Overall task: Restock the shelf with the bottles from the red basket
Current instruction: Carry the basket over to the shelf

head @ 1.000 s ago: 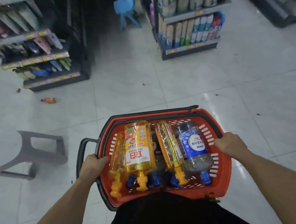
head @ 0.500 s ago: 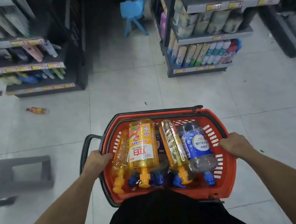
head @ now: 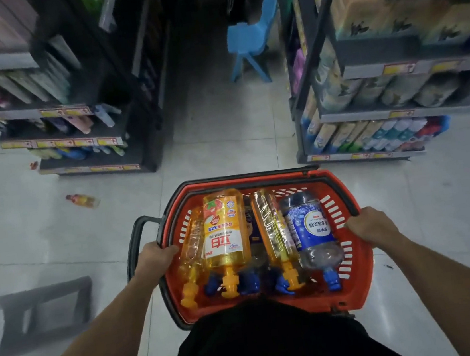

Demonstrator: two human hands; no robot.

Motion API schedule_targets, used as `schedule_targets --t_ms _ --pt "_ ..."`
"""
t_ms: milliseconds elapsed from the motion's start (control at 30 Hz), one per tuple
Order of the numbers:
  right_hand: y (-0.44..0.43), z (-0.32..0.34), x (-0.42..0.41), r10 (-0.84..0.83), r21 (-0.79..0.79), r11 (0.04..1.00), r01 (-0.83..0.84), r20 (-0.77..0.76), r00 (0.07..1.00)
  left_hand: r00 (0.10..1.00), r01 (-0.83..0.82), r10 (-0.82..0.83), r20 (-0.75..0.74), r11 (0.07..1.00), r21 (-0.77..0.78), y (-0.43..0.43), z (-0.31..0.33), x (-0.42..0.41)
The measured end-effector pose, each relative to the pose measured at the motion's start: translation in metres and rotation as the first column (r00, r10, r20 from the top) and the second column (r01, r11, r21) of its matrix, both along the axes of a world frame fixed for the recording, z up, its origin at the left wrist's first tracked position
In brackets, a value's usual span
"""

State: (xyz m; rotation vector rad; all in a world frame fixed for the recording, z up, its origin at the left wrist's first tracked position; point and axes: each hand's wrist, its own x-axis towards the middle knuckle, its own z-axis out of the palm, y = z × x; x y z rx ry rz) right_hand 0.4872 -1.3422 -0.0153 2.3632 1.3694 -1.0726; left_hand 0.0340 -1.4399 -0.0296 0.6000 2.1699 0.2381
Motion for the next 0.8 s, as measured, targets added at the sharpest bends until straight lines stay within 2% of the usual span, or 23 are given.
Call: schedule_targets --t_ms 233,367,567,700,800 --pt "0.152 0.028 -0.035 0.094 -0.004 0.996 -0.094 -0.005 0.996 0.995 0.022 -0.019 -0.096 0.999 0.034 0.104 0.021 -0.023" --pt "0.24 0.02 -0.069 0.186 0.05 0.981 -0.185 -0.015 0.982 0.996 -0.035 0.038 -0.083 0.999 0.035 0.168 0.006 -0.049" --pt "0.38 0.019 -0.128 0.161 0.015 0.987 -0.162 0.05 0.986 0.994 -0.015 0.022 -0.106 0.997 0.073 0.292 -0.025 -0.107" --pt "0.454 0.031 -0.16 0.147 0.016 0.989 -0.148 0.027 0.989 0.995 -0.01 0.016 -0.102 0.998 0.065 0.37 -0.027 -0.14" --pt "0.509 0.031 -0.175 0.181 -0.021 0.983 -0.18 0.069 0.981 0.996 -0.019 0.021 -0.082 0.999 0.03 0.414 -0.03 -0.148"
